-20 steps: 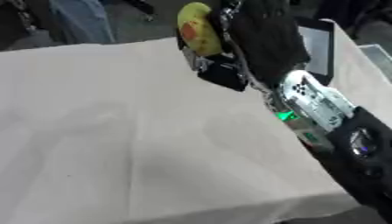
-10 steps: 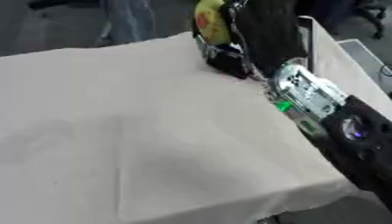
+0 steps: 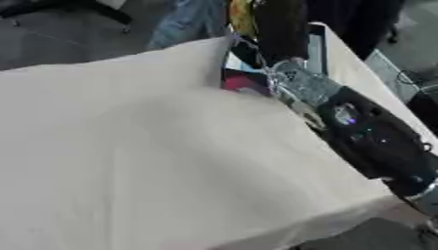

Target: Pick up the objects with one hand, pass them to the other hand, and then place them into the box on the other side of the table.

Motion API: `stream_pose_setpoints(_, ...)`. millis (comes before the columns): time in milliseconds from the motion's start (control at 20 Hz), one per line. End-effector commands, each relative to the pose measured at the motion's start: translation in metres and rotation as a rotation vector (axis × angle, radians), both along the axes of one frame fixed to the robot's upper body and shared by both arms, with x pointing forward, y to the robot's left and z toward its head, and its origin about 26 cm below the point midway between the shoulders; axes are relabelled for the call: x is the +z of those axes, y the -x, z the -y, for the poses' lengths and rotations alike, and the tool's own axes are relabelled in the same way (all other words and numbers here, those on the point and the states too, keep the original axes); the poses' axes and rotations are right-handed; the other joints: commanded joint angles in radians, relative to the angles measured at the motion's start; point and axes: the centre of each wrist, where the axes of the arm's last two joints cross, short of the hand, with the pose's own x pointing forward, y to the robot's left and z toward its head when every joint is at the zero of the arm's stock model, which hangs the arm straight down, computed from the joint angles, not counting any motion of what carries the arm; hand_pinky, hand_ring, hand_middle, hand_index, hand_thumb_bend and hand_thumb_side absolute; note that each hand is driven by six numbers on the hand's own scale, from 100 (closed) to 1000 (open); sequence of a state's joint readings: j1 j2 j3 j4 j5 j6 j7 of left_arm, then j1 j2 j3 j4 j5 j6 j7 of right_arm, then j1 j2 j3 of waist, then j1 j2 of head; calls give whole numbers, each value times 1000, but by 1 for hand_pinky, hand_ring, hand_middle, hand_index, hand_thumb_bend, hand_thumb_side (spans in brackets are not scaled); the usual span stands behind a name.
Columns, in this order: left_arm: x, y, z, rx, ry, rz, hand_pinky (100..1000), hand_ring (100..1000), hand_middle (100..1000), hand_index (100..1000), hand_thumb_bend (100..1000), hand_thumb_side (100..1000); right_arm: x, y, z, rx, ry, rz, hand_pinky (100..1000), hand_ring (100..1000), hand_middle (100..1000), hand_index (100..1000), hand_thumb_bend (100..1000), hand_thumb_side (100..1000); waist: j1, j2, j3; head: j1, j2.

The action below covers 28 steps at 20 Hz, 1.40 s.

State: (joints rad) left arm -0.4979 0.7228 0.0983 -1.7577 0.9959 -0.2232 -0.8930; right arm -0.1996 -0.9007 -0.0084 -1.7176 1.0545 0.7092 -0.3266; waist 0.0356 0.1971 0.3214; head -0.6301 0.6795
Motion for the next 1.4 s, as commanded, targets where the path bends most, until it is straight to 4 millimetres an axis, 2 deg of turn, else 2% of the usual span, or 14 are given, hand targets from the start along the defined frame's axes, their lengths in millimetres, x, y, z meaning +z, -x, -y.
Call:
stream_pose_setpoints(50,15,15,-6,2,8,93,648,548,524,662,100,883,10,0,44,-131,-99,-10,100,247,1000,293,179,514,-4,-5,18,-62,-27)
stream_pose_setpoints(150,13,19,-9,4,20,94,648,548,524,663,100,881,5,1,66,-184,-180,-34,111,278,1000,341,204,514,-7,1,36,-87,-30)
stream_pose_setpoints(250,10,22,-11,6,29,86,647,548,524,662,100,882,-1,3,86,-238,-236,-34,129,308,1000,402,336,501,-8,6,48,-107,-35)
stream_pose_setpoints(300,9,23,-12,6,33,79,647,547,523,662,100,882,-4,5,95,-262,-258,-31,146,328,1000,438,438,538,-9,8,54,-115,-38)
stream_pose_setpoints(400,6,24,-14,9,37,61,647,547,523,661,108,892,-11,8,109,-299,-283,-29,172,358,1000,545,808,700,-12,10,61,-127,-42)
stream_pose_setpoints(450,5,25,-14,10,35,53,647,547,523,661,110,895,-14,9,114,-317,-282,-27,187,372,1000,590,937,797,-13,10,63,-131,-43)
stream_pose_setpoints(500,4,25,-14,11,33,45,647,547,523,660,116,899,-16,10,119,-339,-274,-22,205,388,1000,642,920,851,-14,11,63,-133,-45)
stream_pose_setpoints(600,3,25,-14,11,29,31,647,547,523,661,119,902,-19,11,123,-388,-252,-5,214,399,1000,681,917,855,-15,11,63,-136,-46)
stream_pose_setpoints(850,1,25,-13,7,22,5,647,548,523,660,134,910,-14,10,116,-421,-182,61,251,433,1000,764,995,735,-17,6,53,-134,-51)
stream_pose_setpoints(1000,-4,24,-17,19,27,-25,647,549,523,660,142,904,-3,7,96,-337,-156,94,287,469,1000,785,1000,687,-18,-1,37,-111,-55)
stream_pose_setpoints(1100,-10,23,-21,32,36,-54,648,550,524,660,147,895,7,6,72,-226,-126,110,344,512,1000,802,1000,683,-18,-10,15,-76,-53)
stream_pose_setpoints(1200,-16,22,-26,50,45,-90,648,551,525,658,155,892,19,7,42,-92,-90,125,396,550,1000,813,1000,750,-20,-24,-14,-17,-37)
stream_pose_setpoints(1300,-25,21,-33,75,53,-145,648,551,525,656,167,888,31,13,3,70,-41,146,452,580,1000,817,1000,916,-23,-44,-55,113,-13)
stream_pose_setpoints(1400,-33,19,-40,103,56,-197,649,552,526,655,145,871,39,24,-35,229,3,173,472,588,1000,813,1000,1000,-29,-66,-98,249,10)
